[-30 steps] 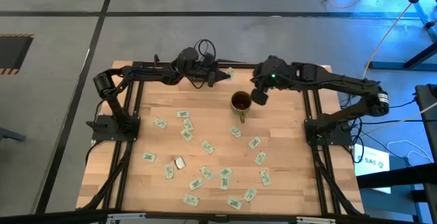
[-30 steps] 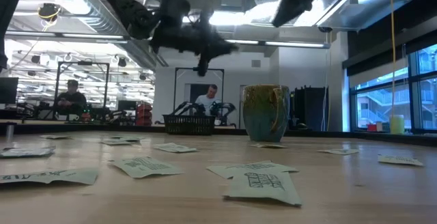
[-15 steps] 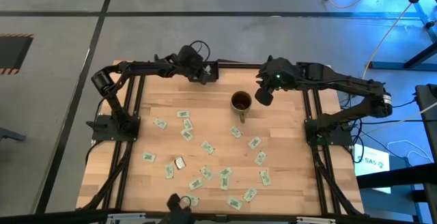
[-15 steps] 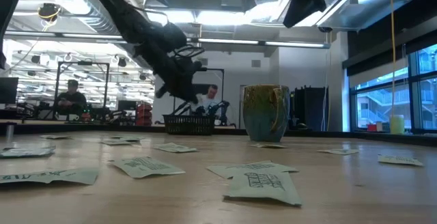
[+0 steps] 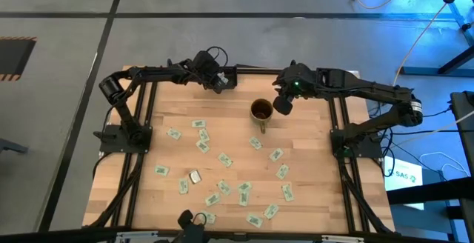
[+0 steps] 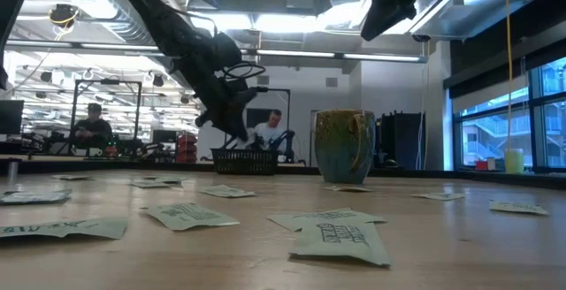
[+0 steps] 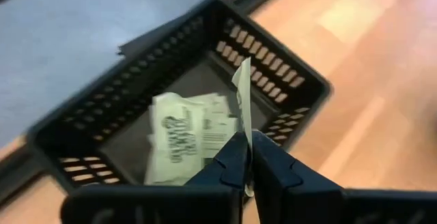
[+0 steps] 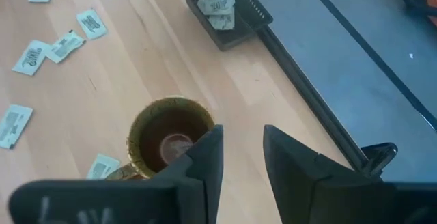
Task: Pick and place Stevia / Truvia into bins
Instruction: Put the stevia packet into the black container
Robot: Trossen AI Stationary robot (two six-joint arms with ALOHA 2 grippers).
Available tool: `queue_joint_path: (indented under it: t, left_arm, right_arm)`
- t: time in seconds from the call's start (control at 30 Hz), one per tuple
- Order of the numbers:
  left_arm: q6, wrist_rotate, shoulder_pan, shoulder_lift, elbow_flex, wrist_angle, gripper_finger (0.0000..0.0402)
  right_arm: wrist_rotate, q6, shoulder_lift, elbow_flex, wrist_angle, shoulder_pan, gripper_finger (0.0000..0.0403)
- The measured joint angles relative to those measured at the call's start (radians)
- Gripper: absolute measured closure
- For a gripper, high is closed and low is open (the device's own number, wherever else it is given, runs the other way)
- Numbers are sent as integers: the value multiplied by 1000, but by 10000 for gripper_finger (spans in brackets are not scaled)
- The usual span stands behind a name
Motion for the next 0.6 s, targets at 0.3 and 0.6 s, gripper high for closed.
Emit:
queue_joint_path:
  t: [0.3, 0.6]
  left_arm:
    - [-2, -5, 0, 0, 0, -10, 391]
    - [-4, -49, 0, 0, 0, -12, 386]
  right_arm:
    - [0, -2, 3, 0, -1, 0, 295]
    - [0, 0, 3, 0, -1, 0, 295]
